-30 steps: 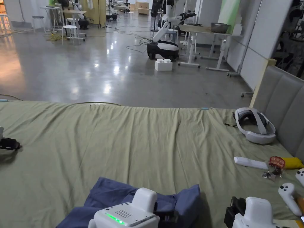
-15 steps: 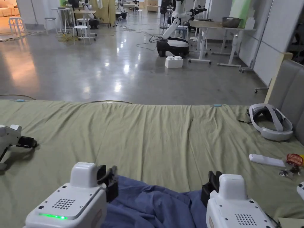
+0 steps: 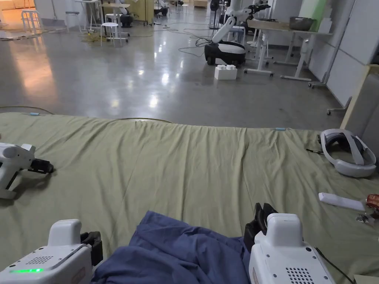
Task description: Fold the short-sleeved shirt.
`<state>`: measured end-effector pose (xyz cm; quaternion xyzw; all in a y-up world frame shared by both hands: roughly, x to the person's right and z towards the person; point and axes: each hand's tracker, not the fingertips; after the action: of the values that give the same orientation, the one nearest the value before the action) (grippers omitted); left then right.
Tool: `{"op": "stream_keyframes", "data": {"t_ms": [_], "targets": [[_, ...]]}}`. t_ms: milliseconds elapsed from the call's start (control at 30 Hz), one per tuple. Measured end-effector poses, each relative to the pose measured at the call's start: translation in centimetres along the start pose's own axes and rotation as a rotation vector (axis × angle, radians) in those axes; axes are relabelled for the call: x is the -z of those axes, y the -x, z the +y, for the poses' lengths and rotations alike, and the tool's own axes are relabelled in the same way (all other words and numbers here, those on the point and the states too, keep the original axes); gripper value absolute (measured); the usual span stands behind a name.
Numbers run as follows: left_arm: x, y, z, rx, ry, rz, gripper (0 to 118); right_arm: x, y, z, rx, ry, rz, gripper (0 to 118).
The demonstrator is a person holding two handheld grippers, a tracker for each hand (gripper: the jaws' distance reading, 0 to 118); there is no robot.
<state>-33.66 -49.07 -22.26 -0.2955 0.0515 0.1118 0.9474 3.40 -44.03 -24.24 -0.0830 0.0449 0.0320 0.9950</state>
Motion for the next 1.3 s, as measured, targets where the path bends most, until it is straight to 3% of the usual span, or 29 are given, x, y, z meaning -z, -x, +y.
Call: {"op": "stream_keyframes", "data": {"t_ms": [67, 100, 133, 233, 267, 300, 533, 567, 633, 733, 800, 833, 900, 933, 1000, 1133, 1233, 1300], "targets": [[2.5, 1.8, -0.5, -0.018, 0.11, 0.005, 3, 0.1, -0.3, -0.4, 0.006, 0.017, 0.008, 15], [3.6, 2.5, -0.7, -0.018, 0.162, 0.011, 9, 0.2, -0.4, -0.7, 0.005, 0.029, 0.007, 15], [4.4, 3.0, -0.8, -0.016, 0.206, 0.008, 26, 0.3, -0.5, -0.9, 0.002, 0.038, 0.005, 15], [6.4, 3.7, -1.6, -0.049, 0.318, -0.042, 46, 0.4, -1.0, -1.6, -0.003, 0.065, 0.0, 15], [7.0, 4.0, -2.0, -0.071, 0.334, -0.053, 62, 0.4, -1.1, -1.8, -0.003, 0.076, -0.002, 15], [7.4, 4.0, -2.2, -0.081, 0.353, -0.049, 69, 0.5, -1.2, -2.0, -0.004, 0.084, -0.005, 15], [10.6, 2.6, -4.8, -0.003, 0.442, 0.006, 64, 1.1, -1.9, -3.7, -0.004, 0.159, -0.026, 15], [10.4, 1.9, -5.0, 0.046, 0.413, 0.034, 52, 1.4, -2.0, -4.0, -0.011, 0.172, -0.028, 15], [9.8, 0.5, -5.1, 0.133, 0.375, 0.069, 10, 1.9, -2.3, -4.6, -0.027, 0.205, -0.041, 15], [9.6, -0.3, -5.6, 0.131, 0.385, -0.025, 7, 3.7, -3.3, -5.4, -0.029, 0.276, -0.062, 15], [9.1, -0.8, -5.8, 0.141, 0.372, -0.009, 6, 5.4, -4.3, -5.7, -0.024, 0.339, -0.076, 22], [8.8, -0.9, -5.9, 0.154, 0.361, 0.007, 6, 6.4, -4.8, -5.8, -0.018, 0.369, -0.072, 31], [8.0, -0.7, -6.0, 0.135, 0.341, -0.006, 6, 9.3, -6.4, -6.1, 0.02, 0.457, -0.053, 67], [7.6, -0.7, -6.0, 0.121, 0.333, -0.008, 6, 10.6, -7.0, -6.2, 0.047, 0.512, -0.03, 73], [6.1, -0.8, -5.5, 0.101, 0.313, -0.01, 6, 13.8, -8.3, -6.7, 0.087, 0.607, 0.017, 73], [4.5, -0.6, -4.8, 0.085, 0.28, 0.0, 6, 19.0, -9.1, -8.2, 0.042, 0.732, -0.021, 73], [3.6, -0.3, -4.2, 0.074, 0.264, 0.001, 6, 21.5, -9.4, -9.7, 0.06, 0.81, 0.012, 73], [3.6, 0.1, -3.9, 0.059, 0.253, -0.003, 6, 22.2, -9.4, -10.7, 0.097, 0.864, 0.047, 63]]}}
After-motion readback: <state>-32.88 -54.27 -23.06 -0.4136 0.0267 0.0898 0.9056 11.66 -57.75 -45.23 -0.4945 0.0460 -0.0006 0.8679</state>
